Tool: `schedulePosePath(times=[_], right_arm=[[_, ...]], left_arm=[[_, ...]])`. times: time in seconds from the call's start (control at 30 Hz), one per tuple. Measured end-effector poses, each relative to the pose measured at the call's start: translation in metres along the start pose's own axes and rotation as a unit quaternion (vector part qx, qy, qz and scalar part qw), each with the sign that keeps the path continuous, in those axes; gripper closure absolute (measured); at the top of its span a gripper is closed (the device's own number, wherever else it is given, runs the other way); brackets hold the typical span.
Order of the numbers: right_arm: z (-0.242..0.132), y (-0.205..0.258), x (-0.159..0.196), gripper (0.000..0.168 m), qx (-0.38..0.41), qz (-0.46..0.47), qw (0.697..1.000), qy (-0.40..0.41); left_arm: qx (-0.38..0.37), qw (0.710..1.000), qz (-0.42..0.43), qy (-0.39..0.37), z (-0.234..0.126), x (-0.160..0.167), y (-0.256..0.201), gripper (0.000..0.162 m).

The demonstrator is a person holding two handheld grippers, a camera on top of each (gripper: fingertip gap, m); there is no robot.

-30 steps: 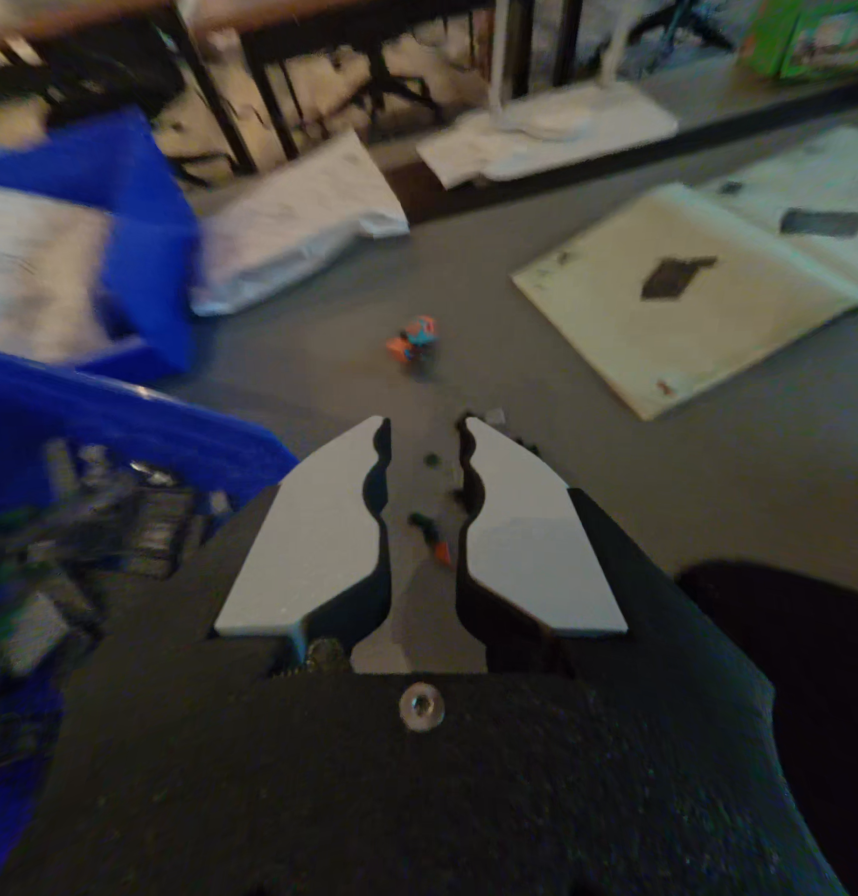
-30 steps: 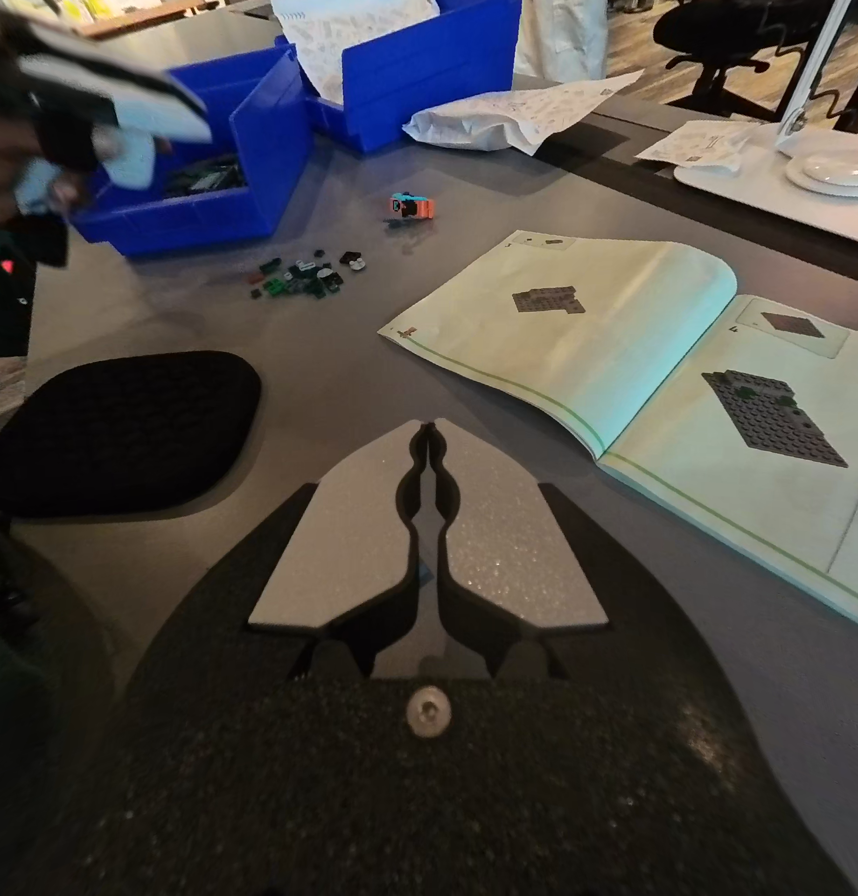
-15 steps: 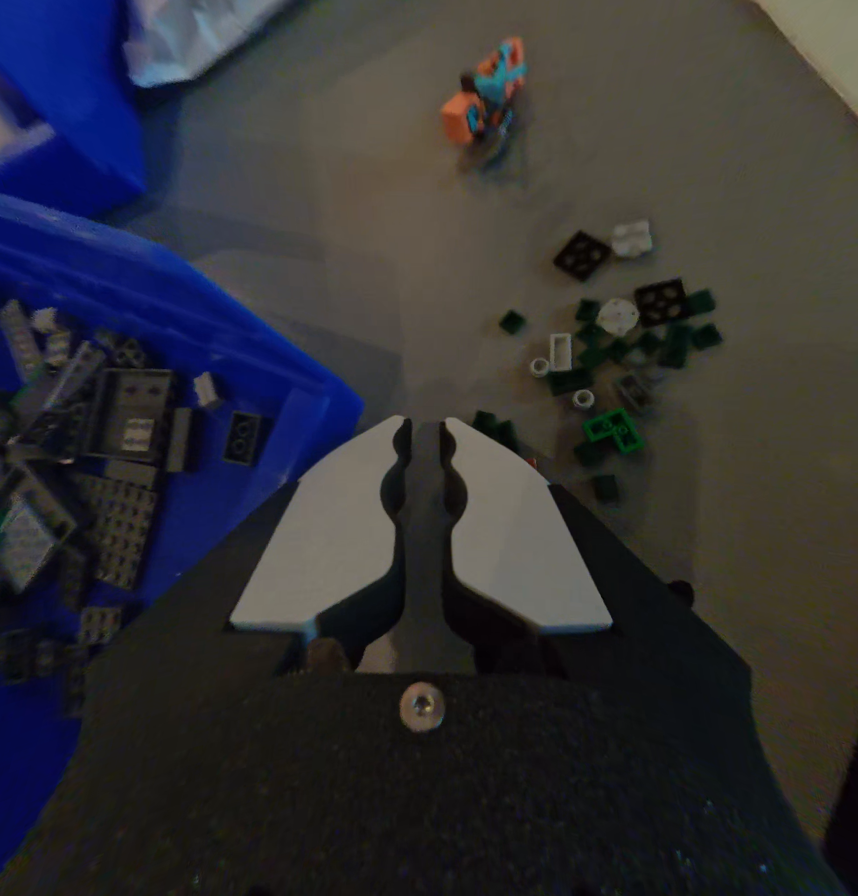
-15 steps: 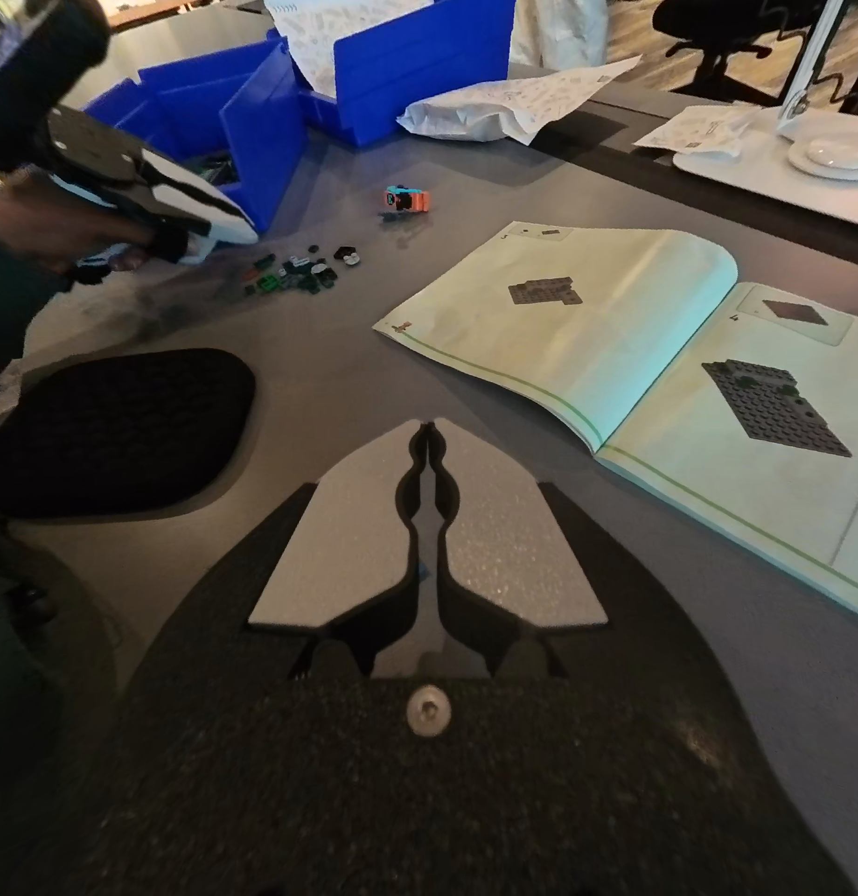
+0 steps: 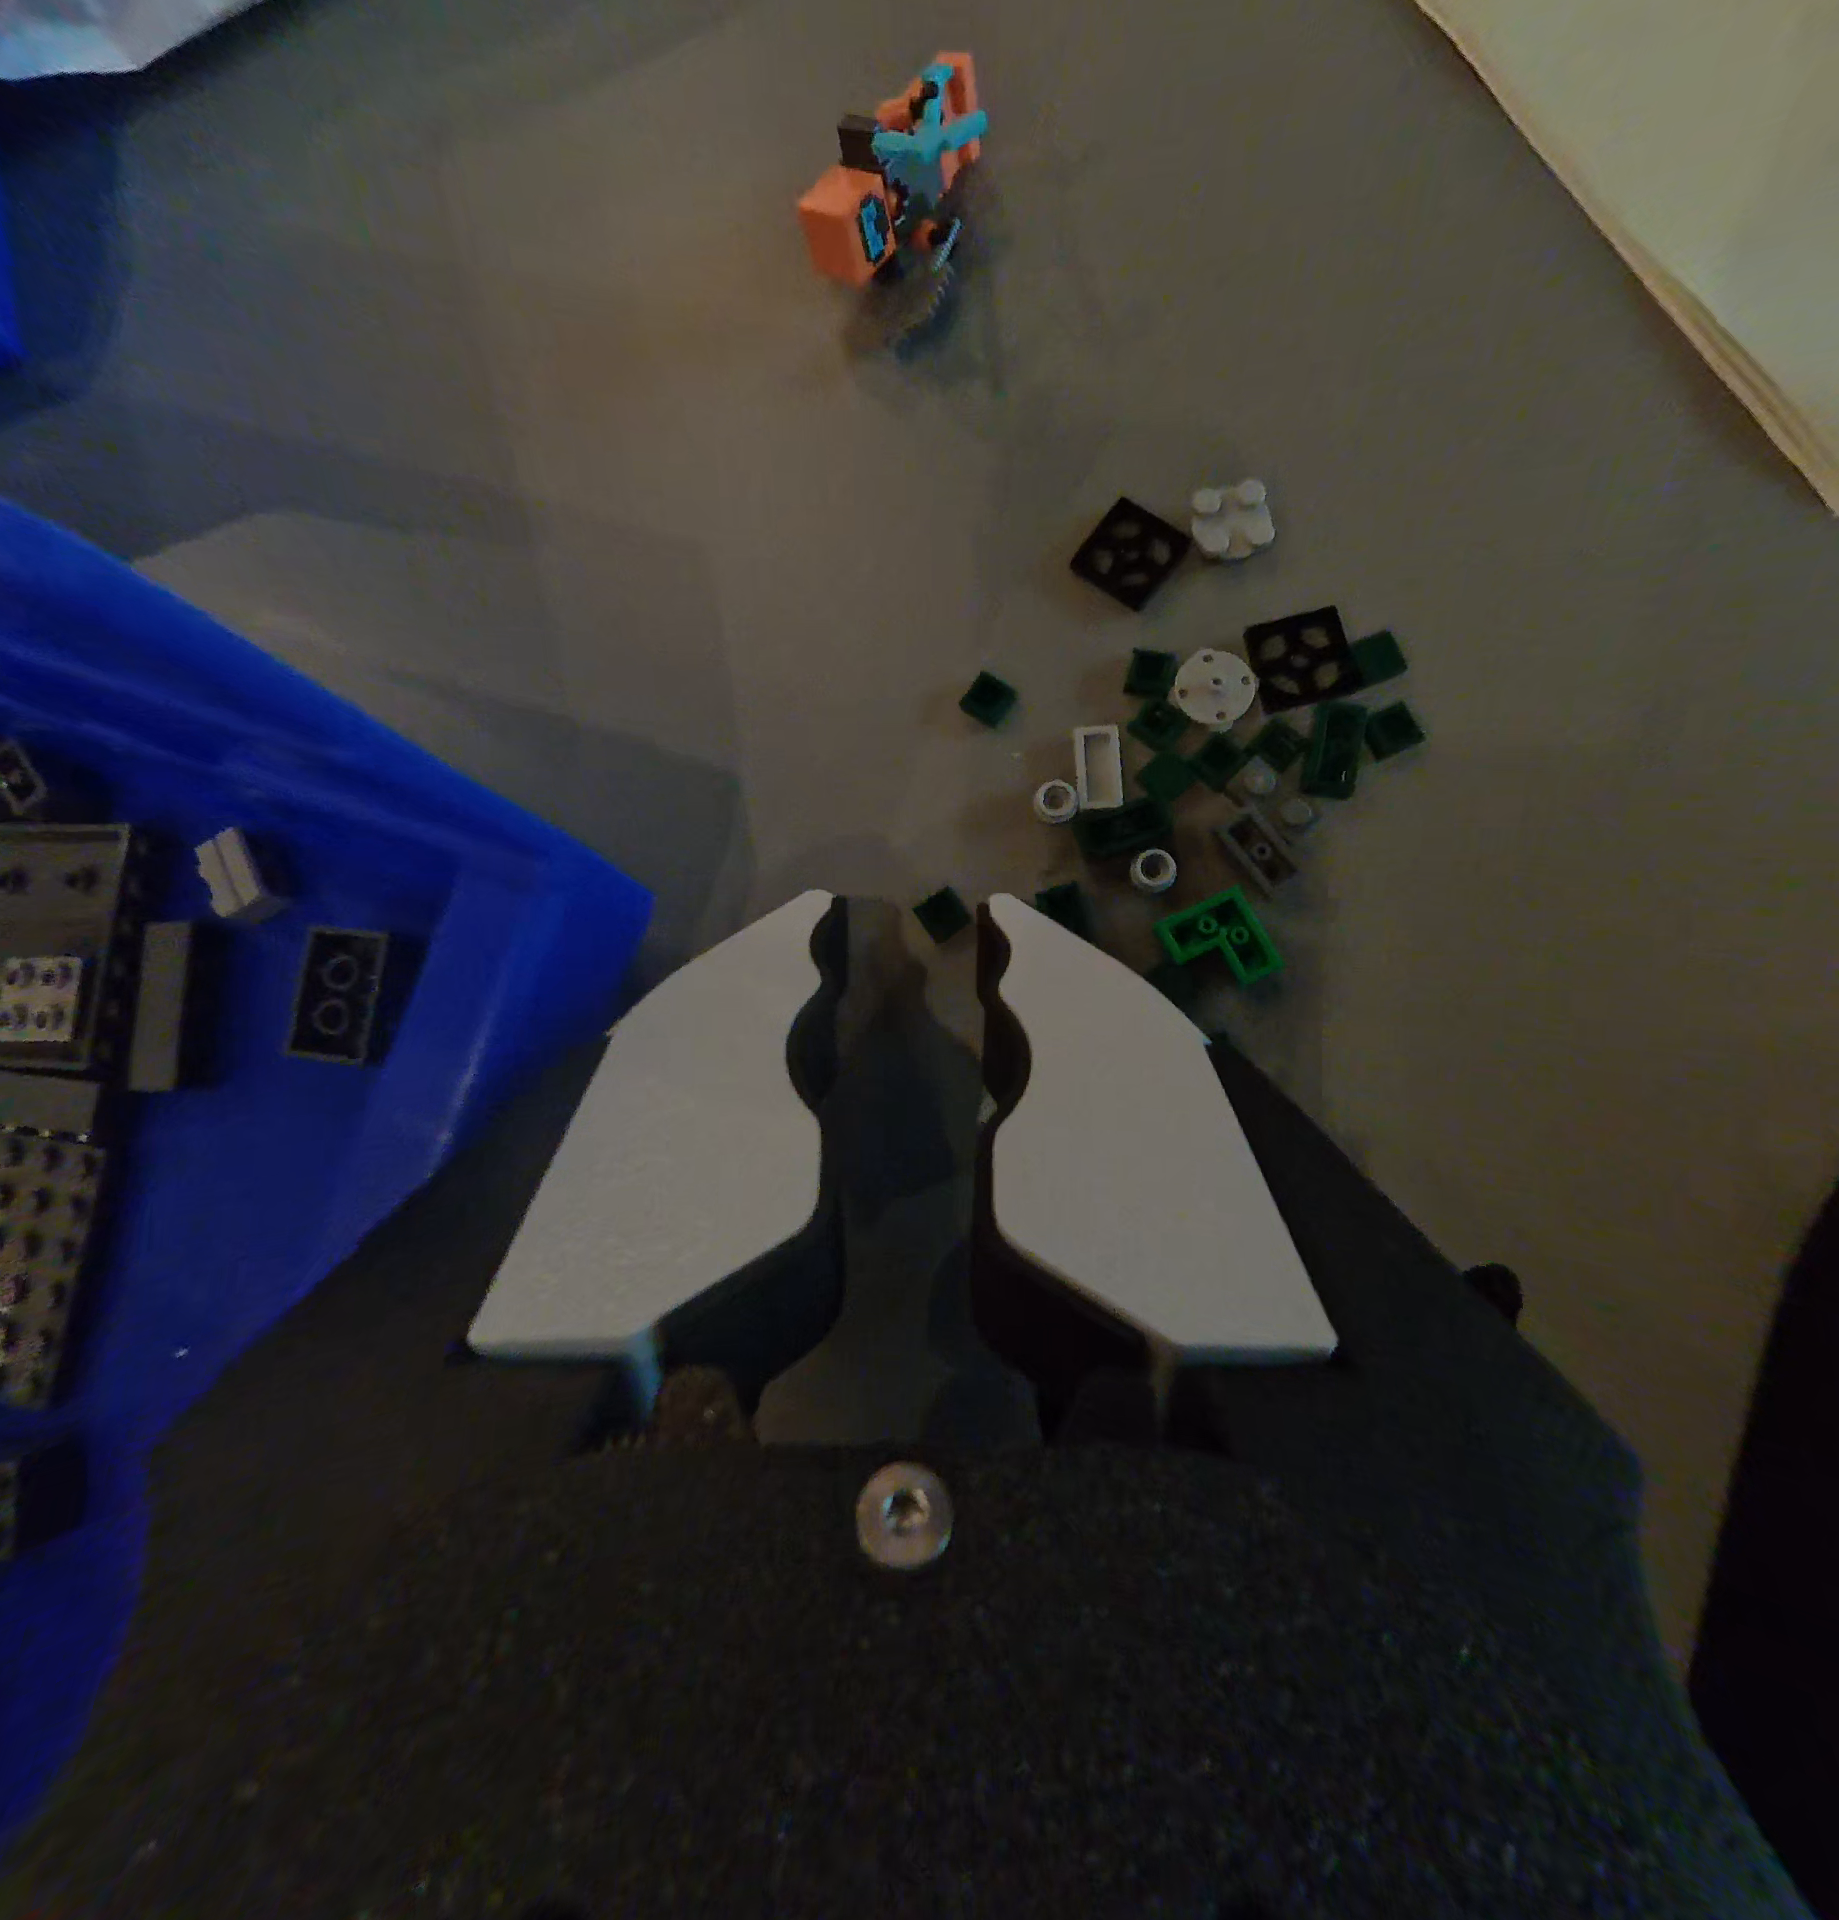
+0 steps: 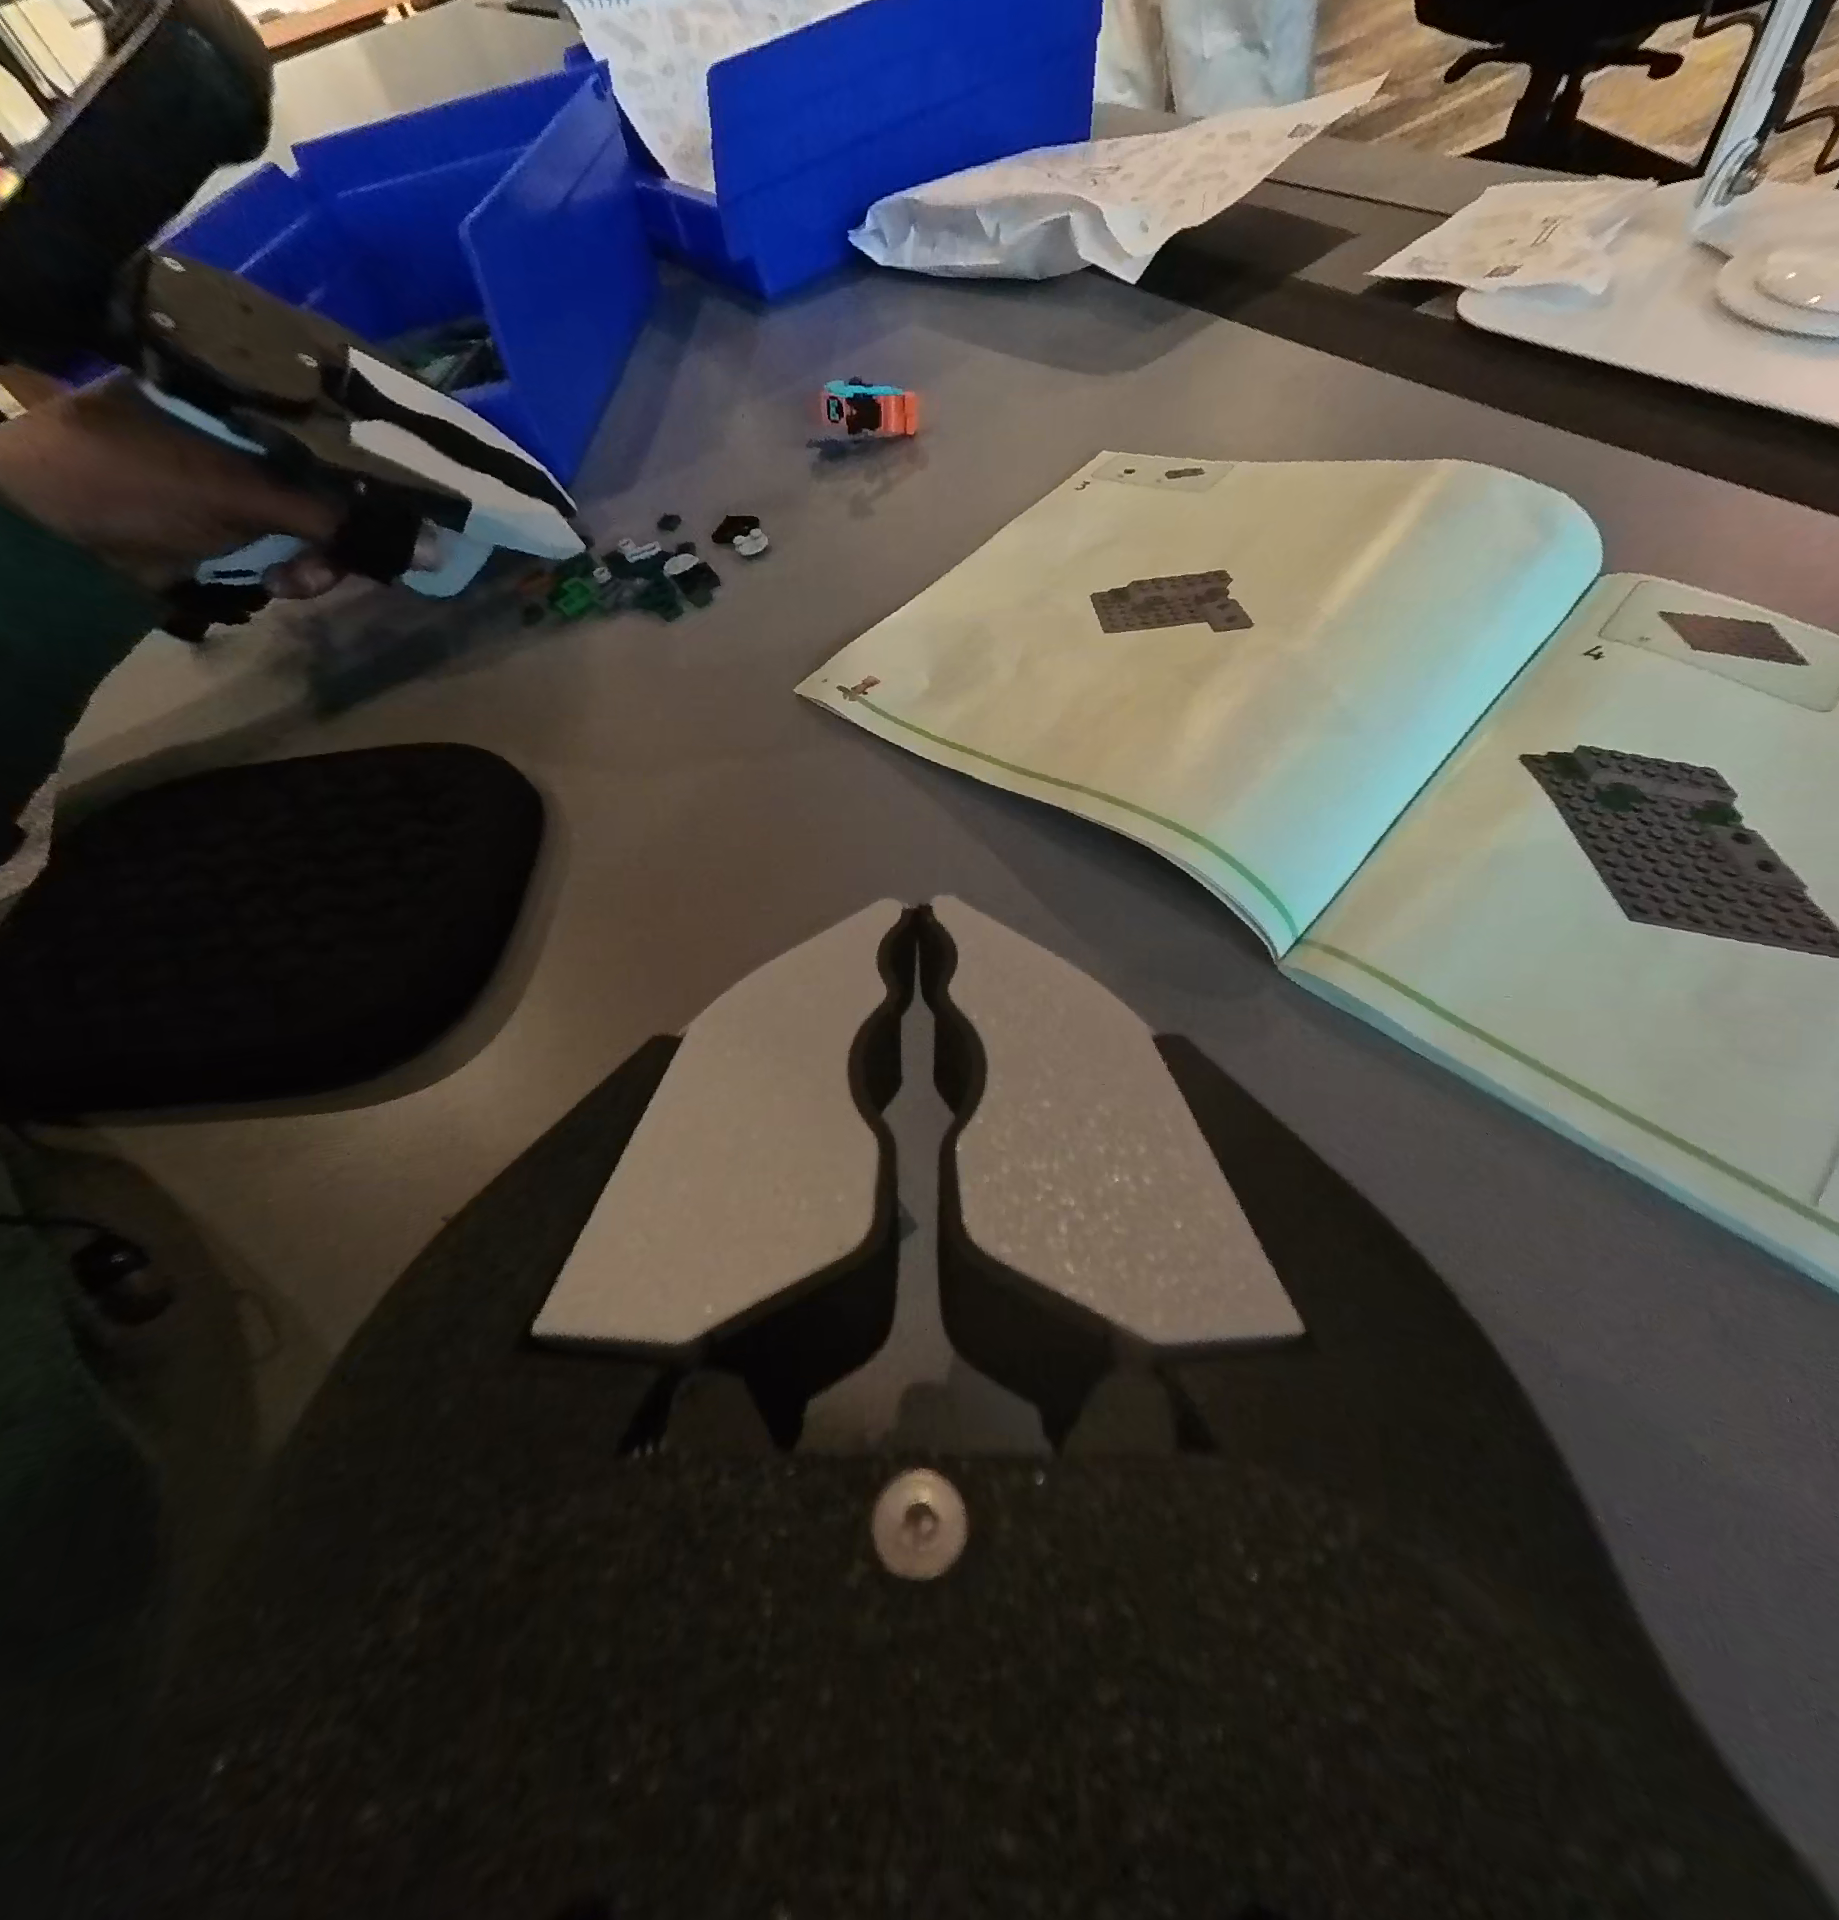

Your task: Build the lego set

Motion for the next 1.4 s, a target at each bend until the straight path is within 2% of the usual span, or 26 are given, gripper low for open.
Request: schedulePosePath(times=[0.27, 0.63, 0.73, 0.8, 0.9, 0.97, 1.07, 1.2, 1.4], right_arm=[[0.001, 0.001, 0.001, 0.168, -0.004, 0.000, 1.000, 0.004], [0.000, 0.000, 0.001, 0.168, -0.002, 0.001, 1.000, 0.003], [0.001, 0.000, 0.002, 0.168, -0.003, 0.003, 1.000, 0.004], [0.002, 0.000, 0.002, 0.168, -0.005, 0.004, 1.000, 0.005], [0.002, 0.001, 0.002, 0.168, -0.007, 0.003, 1.000, 0.005], [0.002, 0.002, 0.002, 0.168, -0.008, 0.002, 1.000, 0.005], [0.000, 0.002, 0.001, 0.168, -0.009, 0.001, 1.000, 0.003], [-0.002, 0.002, -0.001, 0.168, -0.008, -0.001, 1.000, -0.001], [-0.003, 0.003, 0.002, 0.167, -0.017, -0.005, 1.000, 0.008]], left_arm=[[0.017, 1.000, -0.010, -0.002, 0.002, -0.001, -0.004, 0.152], [0.001, 1.000, 0.001, -0.014, 0.000, -0.003, -0.003, 0.154], [0.018, 0.999, -0.002, -0.037, -0.008, -0.012, -0.011, 0.154], [0.066, 0.995, -0.012, -0.073, -0.019, -0.026, -0.026, 0.154], [0.205, 0.967, -0.059, -0.137, -0.036, -0.052, -0.066, 0.155], [0.287, 0.942, -0.080, -0.151, -0.042, -0.064, -0.092, 0.155], [0.371, 0.914, -0.075, -0.148, -0.040, -0.075, -0.128, 0.154], [0.434, 0.892, -0.028, -0.121, -0.031, -0.084, -0.176, 0.155], [0.474, 0.875, 0.073, -0.060, -0.013, -0.085, -0.235, 0.154]])
Point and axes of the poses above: each gripper's, where its closed fingertips meet, z out along the fingers, x out of its underside, y = z × x across the jaws, the point moved 2 cm from there along -z, back along the fingers, and after that the axes turned 1 degree about x, right-handed, at the moved point
